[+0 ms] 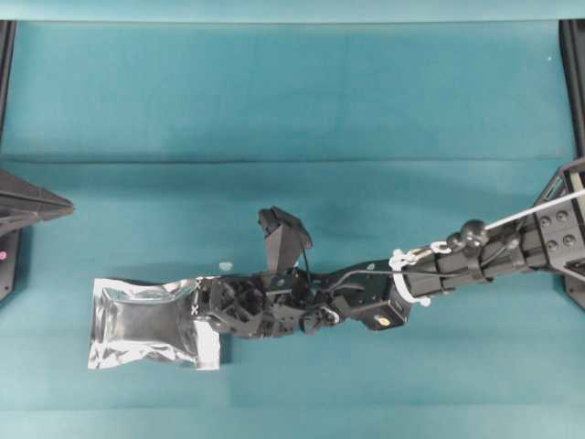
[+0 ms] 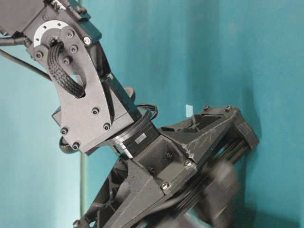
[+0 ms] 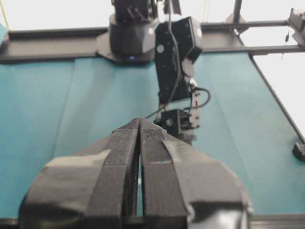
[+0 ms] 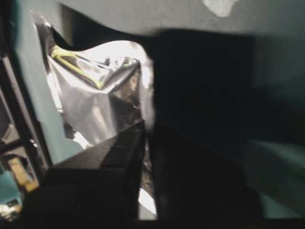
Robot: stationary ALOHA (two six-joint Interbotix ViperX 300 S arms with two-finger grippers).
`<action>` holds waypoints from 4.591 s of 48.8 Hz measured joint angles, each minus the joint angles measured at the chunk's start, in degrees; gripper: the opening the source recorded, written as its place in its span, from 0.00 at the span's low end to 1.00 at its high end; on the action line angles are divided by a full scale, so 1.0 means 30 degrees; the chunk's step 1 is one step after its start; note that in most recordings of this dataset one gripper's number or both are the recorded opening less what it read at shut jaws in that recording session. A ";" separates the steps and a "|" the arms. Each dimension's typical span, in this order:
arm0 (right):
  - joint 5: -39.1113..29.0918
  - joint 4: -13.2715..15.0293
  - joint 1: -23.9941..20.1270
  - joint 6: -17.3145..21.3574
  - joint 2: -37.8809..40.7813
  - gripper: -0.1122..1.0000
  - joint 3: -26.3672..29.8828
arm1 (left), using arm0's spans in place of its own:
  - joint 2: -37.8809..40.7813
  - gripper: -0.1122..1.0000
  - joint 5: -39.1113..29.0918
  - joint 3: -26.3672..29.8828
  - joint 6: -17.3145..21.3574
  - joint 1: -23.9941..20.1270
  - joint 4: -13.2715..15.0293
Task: Hand over the silver zip bag and make it stand upright.
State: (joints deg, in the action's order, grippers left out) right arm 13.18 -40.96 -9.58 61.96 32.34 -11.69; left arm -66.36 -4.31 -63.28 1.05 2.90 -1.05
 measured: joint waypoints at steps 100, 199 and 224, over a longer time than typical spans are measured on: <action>-3.1729 0.9873 0.4980 -2.0244 -0.4160 0.11 1.0840 | -0.0645 0.10 0.0029 0.0029 -0.0176 0.0000 0.0000; -3.0029 1.4062 0.3311 -2.3027 -0.4014 0.11 0.8408 | 0.5508 0.43 0.4131 -0.1113 -0.5537 -0.0322 0.0000; -2.9795 1.4062 0.3223 -2.3057 -0.3984 0.11 0.8379 | 1.1104 0.97 0.7734 -0.1084 -0.5889 -0.0410 0.0000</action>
State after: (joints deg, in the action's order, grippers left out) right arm -76.20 1.23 0.09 -7.21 20.39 13.45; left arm -33.05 18.90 -66.53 -16.61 1.67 -1.05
